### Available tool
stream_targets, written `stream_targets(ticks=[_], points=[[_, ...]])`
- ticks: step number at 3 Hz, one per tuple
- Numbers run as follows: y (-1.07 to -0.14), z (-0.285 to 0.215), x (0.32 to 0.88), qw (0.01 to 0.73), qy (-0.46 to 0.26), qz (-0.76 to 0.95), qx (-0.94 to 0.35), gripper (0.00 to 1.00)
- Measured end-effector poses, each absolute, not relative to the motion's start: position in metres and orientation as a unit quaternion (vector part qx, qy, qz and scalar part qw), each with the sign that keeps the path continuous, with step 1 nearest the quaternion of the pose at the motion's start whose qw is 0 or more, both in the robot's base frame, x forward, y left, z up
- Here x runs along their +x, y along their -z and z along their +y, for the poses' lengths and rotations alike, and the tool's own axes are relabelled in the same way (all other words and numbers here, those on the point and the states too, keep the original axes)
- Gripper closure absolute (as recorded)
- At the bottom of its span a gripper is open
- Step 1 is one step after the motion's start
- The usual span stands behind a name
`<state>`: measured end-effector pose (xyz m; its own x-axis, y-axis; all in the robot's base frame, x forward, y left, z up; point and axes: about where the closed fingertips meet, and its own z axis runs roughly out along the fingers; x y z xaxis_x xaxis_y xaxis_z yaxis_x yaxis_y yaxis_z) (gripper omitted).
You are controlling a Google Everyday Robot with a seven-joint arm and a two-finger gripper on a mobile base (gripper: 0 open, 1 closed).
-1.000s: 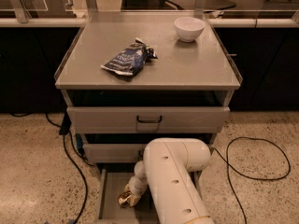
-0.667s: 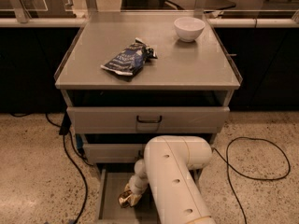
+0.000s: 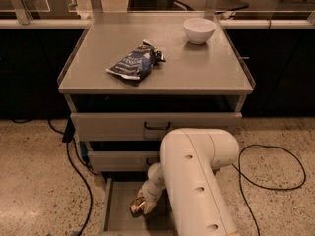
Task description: Pick orange can from bottom drawer and place on counter
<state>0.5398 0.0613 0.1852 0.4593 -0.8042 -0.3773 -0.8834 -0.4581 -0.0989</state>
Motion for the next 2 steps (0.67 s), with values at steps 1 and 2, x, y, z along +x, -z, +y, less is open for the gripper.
stream_targets(ticks=[1,2], points=[[-0.185,0.061,0.540,0.141,-0.140,0.501,-0.842,1.00],[-0.198,0.054,0.538,0.134,-0.133,0.502,-0.844,1.00]])
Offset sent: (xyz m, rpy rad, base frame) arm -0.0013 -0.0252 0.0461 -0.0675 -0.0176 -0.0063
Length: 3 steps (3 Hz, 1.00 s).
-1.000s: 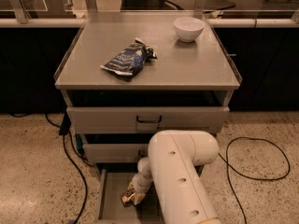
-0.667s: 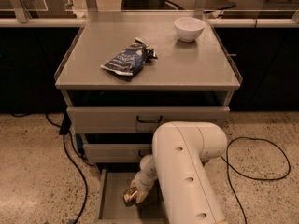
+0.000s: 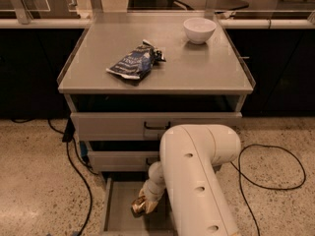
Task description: Pick orange can from bottom drawer and place on counter
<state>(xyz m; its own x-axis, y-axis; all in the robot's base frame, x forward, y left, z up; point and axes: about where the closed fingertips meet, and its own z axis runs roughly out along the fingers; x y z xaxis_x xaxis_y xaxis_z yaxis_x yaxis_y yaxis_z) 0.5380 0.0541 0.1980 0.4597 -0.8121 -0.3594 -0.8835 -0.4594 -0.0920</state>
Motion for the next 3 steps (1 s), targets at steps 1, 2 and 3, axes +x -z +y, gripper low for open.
stream_targets(ticks=[1,2,3], points=[[-0.224,0.042,0.532,0.125,-0.129,0.508,-0.842,1.00],[-0.257,0.030,0.531,0.117,-0.107,0.521,-0.839,1.00],[-0.323,-0.008,0.504,0.085,-0.051,0.556,-0.825,1.00]])
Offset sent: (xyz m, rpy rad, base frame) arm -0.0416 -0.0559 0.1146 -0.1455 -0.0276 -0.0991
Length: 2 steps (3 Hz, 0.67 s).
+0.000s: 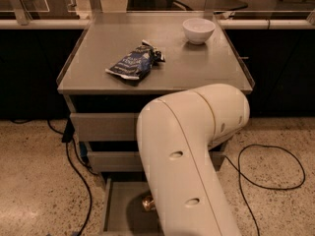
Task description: Pick orange can from bottom drawer and place on counter
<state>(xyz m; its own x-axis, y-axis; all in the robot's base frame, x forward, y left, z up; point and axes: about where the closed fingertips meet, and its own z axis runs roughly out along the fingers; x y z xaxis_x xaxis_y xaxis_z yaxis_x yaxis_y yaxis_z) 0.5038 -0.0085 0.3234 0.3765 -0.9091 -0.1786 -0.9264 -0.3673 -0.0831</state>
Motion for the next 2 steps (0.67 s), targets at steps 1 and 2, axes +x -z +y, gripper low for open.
stream_targets(ticks=[1,2], points=[[-0.3233,-0.0084,0.5039,0.085,-0.051,0.556,-0.825,1.00],[-0.3261,-0.0109,0.5051,0.099,-0.060,0.555,-0.824,1.00]])
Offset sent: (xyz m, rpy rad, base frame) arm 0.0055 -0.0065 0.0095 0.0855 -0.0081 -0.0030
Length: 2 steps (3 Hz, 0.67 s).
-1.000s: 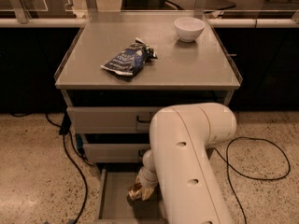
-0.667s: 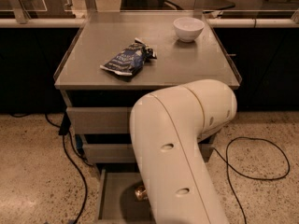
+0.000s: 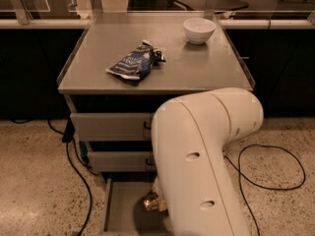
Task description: Pick orange can from bottom drawer and place on counter
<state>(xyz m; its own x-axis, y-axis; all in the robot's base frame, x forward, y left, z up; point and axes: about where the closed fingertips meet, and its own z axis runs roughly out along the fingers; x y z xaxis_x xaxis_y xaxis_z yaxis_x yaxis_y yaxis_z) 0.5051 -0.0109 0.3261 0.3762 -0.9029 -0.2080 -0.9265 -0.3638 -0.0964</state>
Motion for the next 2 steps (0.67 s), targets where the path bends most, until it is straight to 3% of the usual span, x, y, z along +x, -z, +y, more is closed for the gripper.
stream_targets(ticks=[1,2], points=[[-0.355,-0.014,0.511,0.158,-0.070,0.545,-0.820,1.00],[-0.381,-0.049,0.511,0.204,-0.067,0.562,-0.799,1.00]])
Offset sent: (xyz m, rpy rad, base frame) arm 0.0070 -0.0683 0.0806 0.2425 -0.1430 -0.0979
